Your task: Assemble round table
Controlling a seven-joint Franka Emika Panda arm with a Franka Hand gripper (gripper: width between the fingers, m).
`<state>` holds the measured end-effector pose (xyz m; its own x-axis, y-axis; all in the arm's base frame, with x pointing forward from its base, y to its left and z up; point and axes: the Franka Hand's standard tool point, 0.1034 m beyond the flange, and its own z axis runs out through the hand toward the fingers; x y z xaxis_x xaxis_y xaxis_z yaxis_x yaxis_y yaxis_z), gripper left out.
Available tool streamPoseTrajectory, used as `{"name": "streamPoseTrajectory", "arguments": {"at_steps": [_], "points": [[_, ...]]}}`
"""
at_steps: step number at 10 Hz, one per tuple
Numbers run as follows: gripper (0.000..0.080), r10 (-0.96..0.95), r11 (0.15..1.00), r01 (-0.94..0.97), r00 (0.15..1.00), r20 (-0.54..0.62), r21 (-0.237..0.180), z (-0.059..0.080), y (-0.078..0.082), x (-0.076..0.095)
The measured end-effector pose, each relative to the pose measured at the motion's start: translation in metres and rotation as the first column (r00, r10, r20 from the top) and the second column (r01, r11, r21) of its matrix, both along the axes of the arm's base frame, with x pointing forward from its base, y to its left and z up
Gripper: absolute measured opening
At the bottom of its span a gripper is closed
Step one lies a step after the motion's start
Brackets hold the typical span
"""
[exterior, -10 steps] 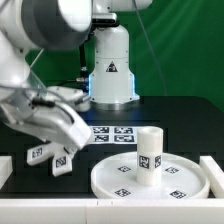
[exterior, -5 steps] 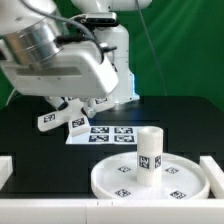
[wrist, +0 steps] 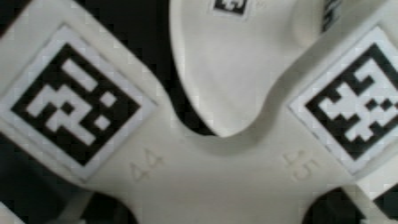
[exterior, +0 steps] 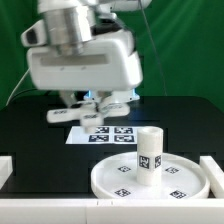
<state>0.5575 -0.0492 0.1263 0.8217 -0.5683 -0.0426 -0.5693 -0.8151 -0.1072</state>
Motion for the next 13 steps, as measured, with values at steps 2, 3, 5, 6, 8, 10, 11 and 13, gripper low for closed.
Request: {"name": "streamPoseTrajectory", "arguments": {"at_steps": [2, 3, 5, 6, 8, 10, 11, 13], "points": [[0.0445, 0.043, 0.999, -0.043, 0.999, -0.005, -0.01, 0.0, 0.01, 0.003], [0.0445, 0.042, 0.999, -0.042, 0.999, -0.006, -0.01, 0.0, 0.009, 0.003], [0.0445, 0.041, 0.999, -0.042, 0.999, -0.03, -0.026, 0.01, 0.031, 0.003], [0.0445, 0.047, 0.999, -0.047, 0.998, -0.038, -0.018, 0.017, 0.048, 0.005], [0.0445, 0.055, 0.998, -0.056, 0.998, -0.037, -0.023, 0.015, 0.073, 0.006], [0.0445, 0.063, 0.997, -0.064, 0.998, -0.031, -0.035, 0.003, 0.078, 0.005], [0.0445, 0.063, 0.997, -0.065, 0.997, -0.036, -0.037, 0.0, 0.079, 0.004], [0.0445, 0.07, 0.997, -0.071, 0.997, -0.022, -0.043, -0.003, 0.085, 0.008]]}}
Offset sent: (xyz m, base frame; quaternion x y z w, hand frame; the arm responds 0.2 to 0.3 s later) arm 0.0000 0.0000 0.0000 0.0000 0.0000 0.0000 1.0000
